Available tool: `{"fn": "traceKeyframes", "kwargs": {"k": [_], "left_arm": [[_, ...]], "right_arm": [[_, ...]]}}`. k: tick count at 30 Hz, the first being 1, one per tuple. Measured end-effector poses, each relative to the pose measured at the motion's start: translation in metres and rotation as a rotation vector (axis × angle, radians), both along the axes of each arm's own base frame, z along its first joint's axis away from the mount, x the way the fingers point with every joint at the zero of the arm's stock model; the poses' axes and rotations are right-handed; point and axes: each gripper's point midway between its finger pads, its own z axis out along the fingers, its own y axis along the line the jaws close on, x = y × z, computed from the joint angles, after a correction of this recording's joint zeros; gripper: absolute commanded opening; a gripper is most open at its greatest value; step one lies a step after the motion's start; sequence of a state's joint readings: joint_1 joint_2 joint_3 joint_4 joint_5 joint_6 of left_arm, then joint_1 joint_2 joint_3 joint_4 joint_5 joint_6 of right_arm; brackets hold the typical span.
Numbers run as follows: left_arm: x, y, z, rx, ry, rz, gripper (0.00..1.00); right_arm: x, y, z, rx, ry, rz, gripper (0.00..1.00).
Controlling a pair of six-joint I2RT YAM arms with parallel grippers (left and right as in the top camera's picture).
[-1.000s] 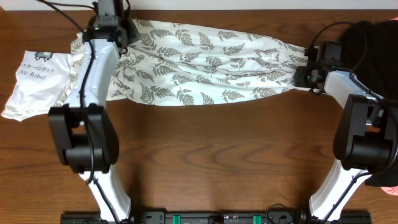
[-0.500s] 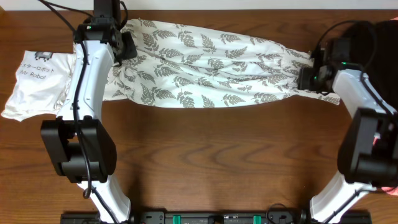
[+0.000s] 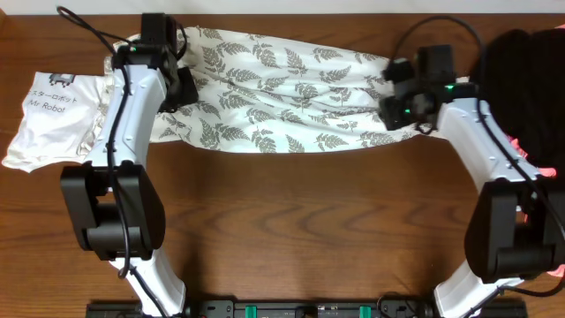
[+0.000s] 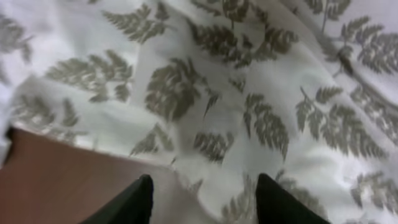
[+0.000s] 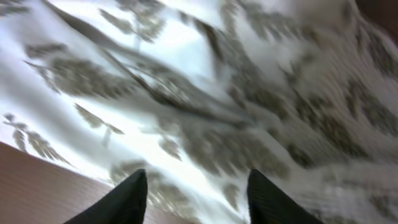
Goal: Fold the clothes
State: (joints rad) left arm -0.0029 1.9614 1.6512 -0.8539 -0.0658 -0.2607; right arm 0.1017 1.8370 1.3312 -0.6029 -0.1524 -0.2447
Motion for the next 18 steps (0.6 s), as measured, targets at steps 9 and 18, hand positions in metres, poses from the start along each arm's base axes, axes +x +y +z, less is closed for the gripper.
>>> {"fn": "traceKeyframes", "kwargs": {"k": [9, 18], "left_arm": [[0.007, -0.001, -0.036, -0.007, -0.06, -0.001, 0.56], [-0.016, -0.001, -0.067, -0.007, 0.009, -0.001, 0.55]], "right_arm": [[0.012, 0.007, -0.021, -0.029, -0.011, 0.03, 0.33], [0.009, 0.001, -0.082, -0.066, 0.099, 0.023, 0.29]]}}
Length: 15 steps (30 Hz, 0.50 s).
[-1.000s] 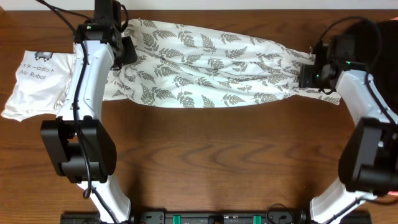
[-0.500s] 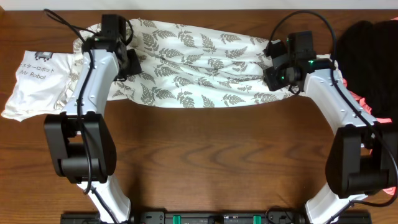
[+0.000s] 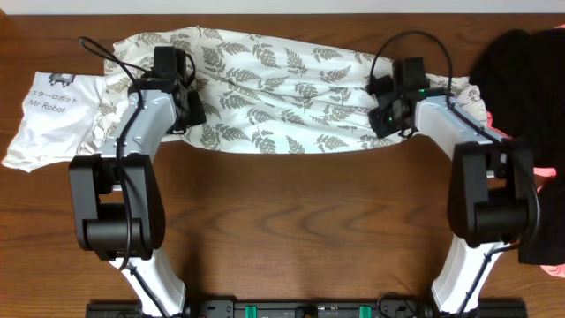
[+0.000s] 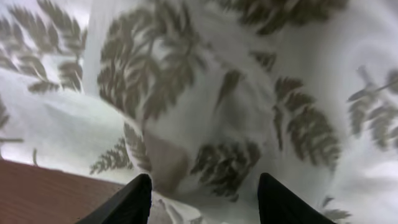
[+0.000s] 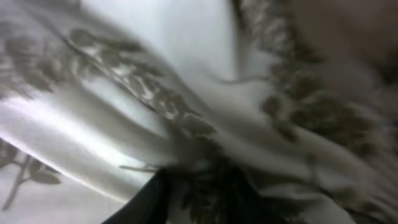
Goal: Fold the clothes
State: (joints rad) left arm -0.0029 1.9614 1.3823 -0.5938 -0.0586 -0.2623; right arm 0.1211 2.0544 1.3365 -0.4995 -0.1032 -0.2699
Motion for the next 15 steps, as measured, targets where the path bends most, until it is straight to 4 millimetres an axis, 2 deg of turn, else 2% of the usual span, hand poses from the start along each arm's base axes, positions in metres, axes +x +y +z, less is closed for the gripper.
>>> {"fn": "traceKeyframes", "kwargs": {"k": [4, 7, 15], "left_arm": [[-0.009, 0.0, -0.006, 0.0, 0.031, 0.0, 0.55], [-0.019, 0.0, -0.009, 0.0, 0.073, 0.002, 0.54], [-0.065, 0.0, -0.016, -0.011, 0.256, 0.063, 0.54]], "right_arm": [[-0.002, -0.001, -0.001, -0.007, 0.014, -0.003, 0.28], [-0.01, -0.003, -0.002, -0.013, 0.055, -0.004, 0.29], [-0.028, -0.006, -0.004, -0.029, 0.143, -0.019, 0.33]]}}
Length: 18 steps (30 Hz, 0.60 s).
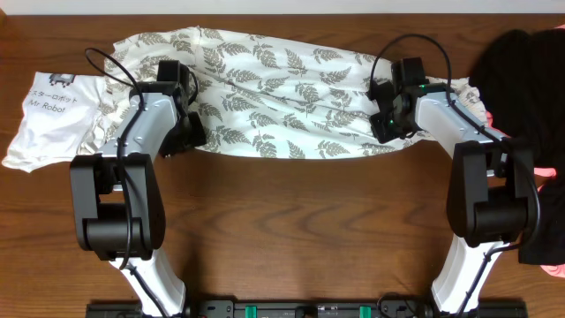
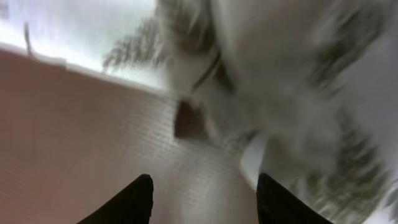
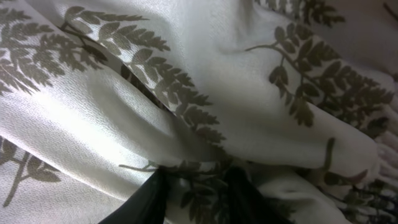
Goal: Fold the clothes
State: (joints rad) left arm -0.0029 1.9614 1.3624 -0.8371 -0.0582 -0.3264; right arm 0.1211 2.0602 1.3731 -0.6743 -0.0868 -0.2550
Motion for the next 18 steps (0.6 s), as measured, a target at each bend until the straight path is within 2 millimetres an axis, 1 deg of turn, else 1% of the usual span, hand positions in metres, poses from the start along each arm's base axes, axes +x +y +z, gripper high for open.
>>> {"fn": "traceKeyframes", "kwargs": {"k": [1, 3, 5, 7, 11, 12, 14, 17, 18], "left_arm": [[-0.003, 0.0, 0.0, 0.0, 0.013, 0.008, 0.4], [-0.011, 0.0, 0.0, 0.0, 0.041, 0.024, 0.28], [-0.014, 0.0, 0.0, -0.002, 0.056, 0.029, 0.28], [-0.013, 0.0, 0.0, -0.001, 0.047, 0.033, 0.28], [0.0, 0.0, 0.004, -0.003, -0.013, 0.04, 0.29], [0.008, 0.0, 0.007, -0.004, -0.05, 0.04, 0.29], [0.026, -0.001, 0.017, -0.008, -0.138, 0.041, 0.34], [0.057, -0.001, 0.036, -0.012, -0.287, 0.042, 0.34], [0.071, -0.001, 0.043, -0.014, -0.35, 0.042, 0.34]], "right_arm": [[-0.001, 0.0, 0.0, -0.002, 0.007, -0.001, 0.33], [-0.005, -0.001, 0.0, -0.005, 0.02, -0.002, 0.34], [-0.005, -0.001, 0.0, -0.007, 0.022, -0.002, 0.35], [-0.005, -0.001, 0.0, -0.007, 0.02, -0.002, 0.36], [-0.003, -0.001, 0.0, -0.006, 0.013, -0.002, 0.36], [-0.003, -0.001, 0.0, -0.006, 0.012, -0.002, 0.37], [-0.002, -0.001, 0.0, -0.006, 0.01, -0.003, 0.37], [-0.002, -0.001, 0.0, -0.006, 0.009, -0.003, 0.37], [-0.002, -0.001, 0.0, -0.006, 0.008, -0.003, 0.37]]}}
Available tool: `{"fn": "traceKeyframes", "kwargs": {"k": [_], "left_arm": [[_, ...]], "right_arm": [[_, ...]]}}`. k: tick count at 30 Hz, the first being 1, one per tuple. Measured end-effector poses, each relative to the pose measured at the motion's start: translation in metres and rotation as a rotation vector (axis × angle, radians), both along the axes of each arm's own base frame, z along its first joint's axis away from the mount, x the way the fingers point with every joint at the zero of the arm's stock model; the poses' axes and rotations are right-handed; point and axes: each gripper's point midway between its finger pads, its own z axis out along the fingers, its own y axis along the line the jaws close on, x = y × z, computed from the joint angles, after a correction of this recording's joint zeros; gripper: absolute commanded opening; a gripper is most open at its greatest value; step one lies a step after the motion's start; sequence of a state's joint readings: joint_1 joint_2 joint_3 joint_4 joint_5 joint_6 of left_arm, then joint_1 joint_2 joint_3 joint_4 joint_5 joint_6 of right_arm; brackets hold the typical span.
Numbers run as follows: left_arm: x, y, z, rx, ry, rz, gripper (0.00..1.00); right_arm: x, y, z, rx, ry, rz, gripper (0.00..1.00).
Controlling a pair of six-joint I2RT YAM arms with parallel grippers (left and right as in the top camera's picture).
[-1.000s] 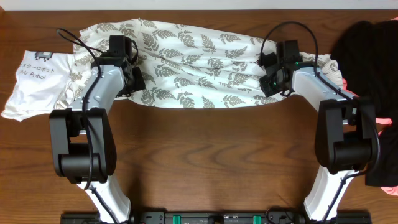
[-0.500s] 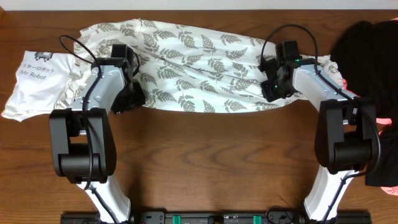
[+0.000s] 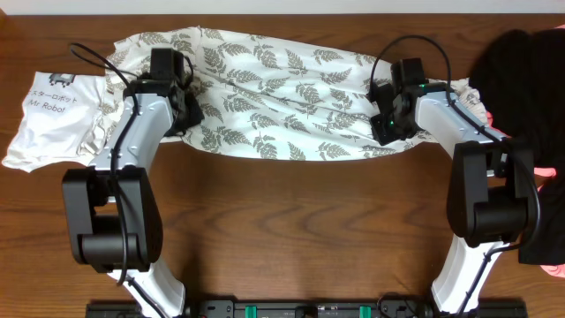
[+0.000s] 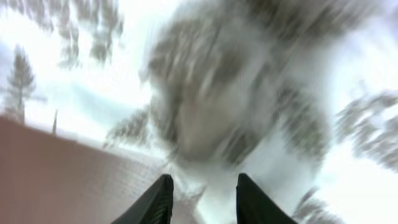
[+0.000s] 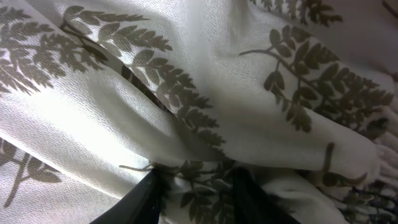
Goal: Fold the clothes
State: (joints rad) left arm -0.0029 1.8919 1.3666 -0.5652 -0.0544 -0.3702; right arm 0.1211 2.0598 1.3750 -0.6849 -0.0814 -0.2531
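Observation:
A white cloth with a grey fern print (image 3: 282, 97) lies stretched across the far middle of the table. My left gripper (image 3: 181, 119) is at the cloth's left end. In the blurred left wrist view its fingers (image 4: 158, 199) stand close together with cloth between them. My right gripper (image 3: 388, 124) is at the cloth's right end. In the right wrist view a bunched fold of the cloth (image 5: 199, 106) is pinched between the fingers (image 5: 146, 199).
A white T-shirt printed "Mr Robot" (image 3: 53, 115) lies at the far left, touching the cloth. A black garment (image 3: 521, 62) is piled at the far right, with something coral-pink (image 3: 532, 172) beside it. Bare wooden tabletop (image 3: 291, 221) fills the front half.
My left gripper has moved a little toward the far edge, onto the cloth, and its fingers stand closer together. The right gripper holds the same fold, unmoved.
Both grippers hovered open over the two ends of the fern cloth. Then both were down on it, the right one with a fold between its fingers. The left one then stood at the cloth's near edge over bare wood, and now sits on cloth with narrowed fingers.

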Motion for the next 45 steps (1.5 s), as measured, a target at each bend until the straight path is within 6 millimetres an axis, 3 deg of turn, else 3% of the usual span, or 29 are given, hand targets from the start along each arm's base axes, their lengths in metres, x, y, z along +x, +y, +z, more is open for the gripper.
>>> {"fn": "traceKeyframes", "kwargs": {"k": [6, 9, 12, 14, 20, 27, 31, 35, 45], "left_arm": [[0.036, 0.0, 0.002, 0.003, -0.131, -0.004, 0.34], [0.045, 0.0, -0.022, 0.01, -0.123, -0.018, 0.34], [0.045, 0.0, -0.058, 0.021, -0.069, -0.044, 0.34], [0.046, 0.0, -0.065, 0.032, -0.06, -0.058, 0.34], [0.023, 0.001, -0.069, 0.038, 0.056, -0.075, 0.29], [-0.031, 0.001, -0.07, 0.016, 0.275, -0.026, 0.29], [-0.052, 0.001, -0.071, 0.008, 0.356, 0.003, 0.29], [-0.057, 0.001, -0.071, 0.005, 0.373, 0.016, 0.29], [-0.056, 0.001, -0.071, 0.004, 0.37, 0.022, 0.29]], "right_arm": [[0.0, 0.0, 0.0, 0.0, -0.001, 0.0, 0.37], [0.0, 0.0, 0.0, 0.0, -0.001, 0.0, 0.37], [0.0, 0.0, 0.0, 0.0, -0.002, 0.0, 0.37], [0.0, 0.0, 0.0, 0.0, -0.002, 0.0, 0.37], [0.001, 0.0, 0.0, 0.0, -0.003, 0.0, 0.38], [0.0, 0.0, 0.0, 0.0, 0.001, -0.002, 0.38], [-0.001, 0.0, 0.0, 0.0, 0.005, -0.003, 0.38], [0.004, 0.0, 0.001, 0.003, -0.016, -0.006, 0.4], [0.041, 0.003, 0.005, 0.034, -0.157, -0.091, 0.41]]}}
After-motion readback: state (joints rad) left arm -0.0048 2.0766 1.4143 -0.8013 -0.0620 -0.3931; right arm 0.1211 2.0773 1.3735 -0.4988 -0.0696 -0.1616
